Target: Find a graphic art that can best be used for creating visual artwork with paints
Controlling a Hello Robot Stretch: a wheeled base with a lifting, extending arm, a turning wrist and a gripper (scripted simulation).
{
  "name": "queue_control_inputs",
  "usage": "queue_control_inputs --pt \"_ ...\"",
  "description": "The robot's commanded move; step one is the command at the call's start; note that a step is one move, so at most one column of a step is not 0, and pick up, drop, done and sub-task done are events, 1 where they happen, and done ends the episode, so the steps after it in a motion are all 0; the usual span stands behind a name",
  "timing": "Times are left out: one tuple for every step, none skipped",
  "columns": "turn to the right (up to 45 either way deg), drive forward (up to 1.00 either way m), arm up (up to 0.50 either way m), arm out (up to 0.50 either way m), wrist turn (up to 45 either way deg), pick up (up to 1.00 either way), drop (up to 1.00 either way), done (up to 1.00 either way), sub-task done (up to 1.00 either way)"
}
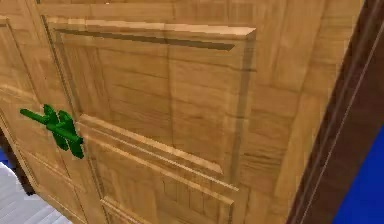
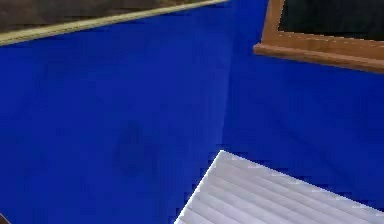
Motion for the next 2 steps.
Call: queue_control_inputs --pt "-45.0 0.00 0.00 0.00 0.0 0.00 0.00 0.00 0.00" --pt "-45.0 0.00 0.00 0.00 0.0 0.00 0.00 0.00 0.00"
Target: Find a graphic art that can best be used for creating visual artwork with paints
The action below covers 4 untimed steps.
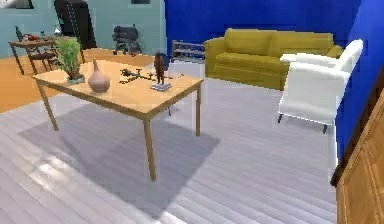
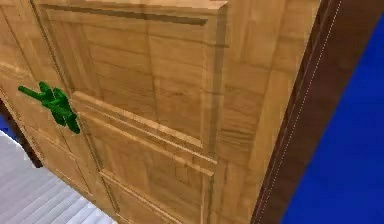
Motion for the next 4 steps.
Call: queue_control_inputs --pt "-45.0 0.00 0.00 0.00 0.0 0.00 0.00 0.00 0.00" --pt "-12.0 0.00 0.00 0.00 0.0 0.00 0.00 0.00 0.00" --pt "0.0 0.20 0.00 0.00 0.0 0.00 0.00 0.00 0.00" --pt "3.0 0.00 0.00 0.00 0.0 0.00 0.00 0.00 0.00"
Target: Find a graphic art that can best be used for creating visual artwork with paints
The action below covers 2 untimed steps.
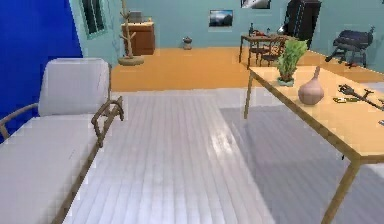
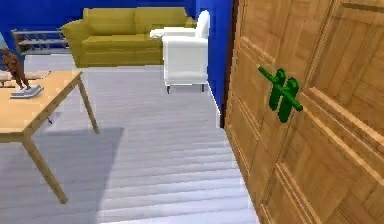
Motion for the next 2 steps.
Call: queue_control_inputs --pt "0.0 1.00 0.00 0.00 0.0 0.00 0.00 0.00 0.00" --pt "0.0 1.00 0.00 0.00 0.0 0.00 0.00 0.00 0.00"
